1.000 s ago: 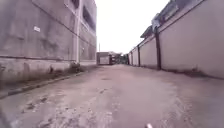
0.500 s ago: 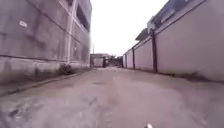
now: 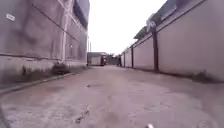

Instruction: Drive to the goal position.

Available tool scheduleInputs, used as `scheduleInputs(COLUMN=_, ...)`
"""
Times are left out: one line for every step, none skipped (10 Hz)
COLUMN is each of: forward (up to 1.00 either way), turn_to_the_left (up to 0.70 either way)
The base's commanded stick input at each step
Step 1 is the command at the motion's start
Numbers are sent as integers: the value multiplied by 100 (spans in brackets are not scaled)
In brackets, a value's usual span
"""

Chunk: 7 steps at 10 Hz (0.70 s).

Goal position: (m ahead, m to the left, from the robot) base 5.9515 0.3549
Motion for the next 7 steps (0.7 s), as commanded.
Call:
scheduleInputs(forward=100, turn_to_the_left=0)
scheduleInputs(forward=100, turn_to_the_left=0)
scheduleInputs(forward=100, turn_to_the_left=0)
scheduleInputs(forward=100, turn_to_the_left=0)
scheduleInputs(forward=100, turn_to_the_left=0)
scheduleInputs(forward=100, turn_to_the_left=0)
scheduleInputs(forward=100, turn_to_the_left=0)
